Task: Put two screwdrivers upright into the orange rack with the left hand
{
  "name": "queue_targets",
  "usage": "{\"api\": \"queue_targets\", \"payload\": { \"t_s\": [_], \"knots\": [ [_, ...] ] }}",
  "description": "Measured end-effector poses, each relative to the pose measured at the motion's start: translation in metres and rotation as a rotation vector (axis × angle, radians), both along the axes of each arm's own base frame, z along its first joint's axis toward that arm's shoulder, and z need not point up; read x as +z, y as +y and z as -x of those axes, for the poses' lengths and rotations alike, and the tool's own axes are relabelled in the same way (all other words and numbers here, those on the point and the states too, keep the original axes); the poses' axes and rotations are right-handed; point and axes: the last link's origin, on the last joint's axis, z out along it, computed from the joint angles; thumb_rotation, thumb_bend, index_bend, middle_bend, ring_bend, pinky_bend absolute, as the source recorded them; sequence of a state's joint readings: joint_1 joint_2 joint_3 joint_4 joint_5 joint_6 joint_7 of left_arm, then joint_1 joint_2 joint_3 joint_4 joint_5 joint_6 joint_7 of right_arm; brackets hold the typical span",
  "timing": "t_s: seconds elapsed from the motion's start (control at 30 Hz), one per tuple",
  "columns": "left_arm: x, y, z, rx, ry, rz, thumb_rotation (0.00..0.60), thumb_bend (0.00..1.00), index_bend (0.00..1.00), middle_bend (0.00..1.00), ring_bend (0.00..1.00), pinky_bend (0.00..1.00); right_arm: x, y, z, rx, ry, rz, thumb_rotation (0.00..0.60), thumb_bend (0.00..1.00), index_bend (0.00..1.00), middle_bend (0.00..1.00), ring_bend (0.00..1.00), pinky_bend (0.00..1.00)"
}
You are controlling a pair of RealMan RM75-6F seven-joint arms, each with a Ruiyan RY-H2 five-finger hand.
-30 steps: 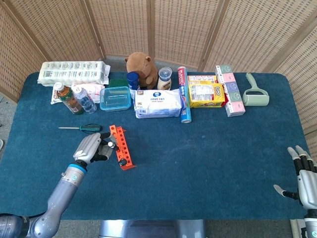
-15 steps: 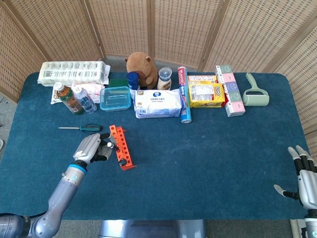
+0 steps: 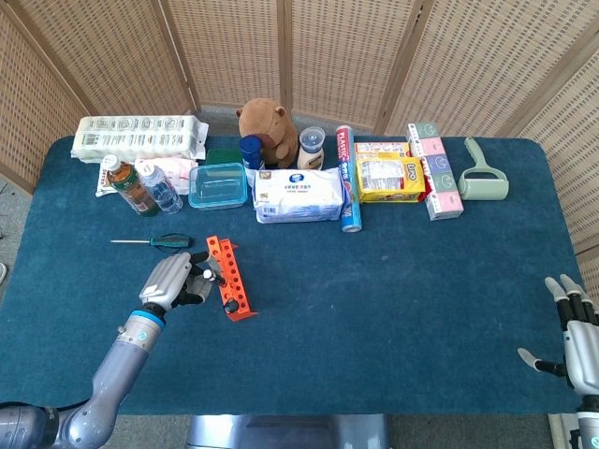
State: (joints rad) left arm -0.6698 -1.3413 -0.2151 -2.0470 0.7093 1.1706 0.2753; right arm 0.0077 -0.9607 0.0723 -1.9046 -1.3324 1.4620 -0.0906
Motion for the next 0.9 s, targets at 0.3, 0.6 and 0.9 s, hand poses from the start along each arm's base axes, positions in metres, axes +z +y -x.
{"api": "queue_targets", "payload": {
  "t_s": [0.3,0.6,0.9],
  "knots": [
    [0.001,-0.001,0.000,-0.016,0.006,0.003,0.600,0.54,0.42,0.82,0.87,0.95,0.000,0.000,0.000,-0.001,0.001,0.000,0.600,0.00,0.02,0.00,0.00,0.11],
    [0.003,-0.002,-0.001,-0.025,0.006,-0.004,0.600,0.54,0.35,0.81,0.87,0.95,0.000,0.000,0.000,0.000,-0.001,0.002,0.600,0.00,0.02,0.00,0.00,0.11],
    [0.012,-0.004,-0.007,-0.048,-0.042,-0.028,0.600,0.54,0.31,0.80,0.87,0.95,0.000,0.000,0.000,-0.004,-0.002,0.003,0.600,0.00,0.02,0.00,0.00,0.11]
  ]
}}
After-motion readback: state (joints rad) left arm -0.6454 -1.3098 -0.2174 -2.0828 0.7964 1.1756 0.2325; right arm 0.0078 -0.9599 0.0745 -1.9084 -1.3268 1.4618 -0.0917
